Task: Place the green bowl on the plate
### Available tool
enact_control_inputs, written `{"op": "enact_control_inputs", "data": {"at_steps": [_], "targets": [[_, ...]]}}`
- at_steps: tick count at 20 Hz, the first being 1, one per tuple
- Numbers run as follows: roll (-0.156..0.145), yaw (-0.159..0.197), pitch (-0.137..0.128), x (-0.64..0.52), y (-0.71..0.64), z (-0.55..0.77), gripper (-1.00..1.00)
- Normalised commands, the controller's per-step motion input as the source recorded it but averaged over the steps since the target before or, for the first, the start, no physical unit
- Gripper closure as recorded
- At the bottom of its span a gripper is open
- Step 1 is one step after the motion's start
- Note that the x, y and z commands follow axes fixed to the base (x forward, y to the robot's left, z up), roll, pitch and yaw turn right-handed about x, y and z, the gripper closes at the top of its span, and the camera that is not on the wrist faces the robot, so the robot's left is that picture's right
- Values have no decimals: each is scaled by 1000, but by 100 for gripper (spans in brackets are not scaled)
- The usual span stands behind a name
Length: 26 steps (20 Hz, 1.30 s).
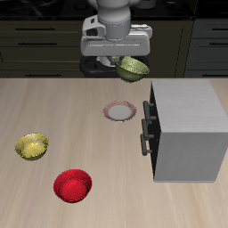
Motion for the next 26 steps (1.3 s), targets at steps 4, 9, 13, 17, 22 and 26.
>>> {"op": "enact_control_inputs", "data": {"at_steps": [4,9,13,17,22,26], "targets": [[0,-17,19,-134,-163,-124,100],[41,-5,19,-193,-104,-161,100],[37,2,6,-225,-1,-137,100],[27,16,7,-187,-21,-110,100],[44,23,-16,-290,88,-88,100],[11,34,-5,-216,30,-89,100]]}}
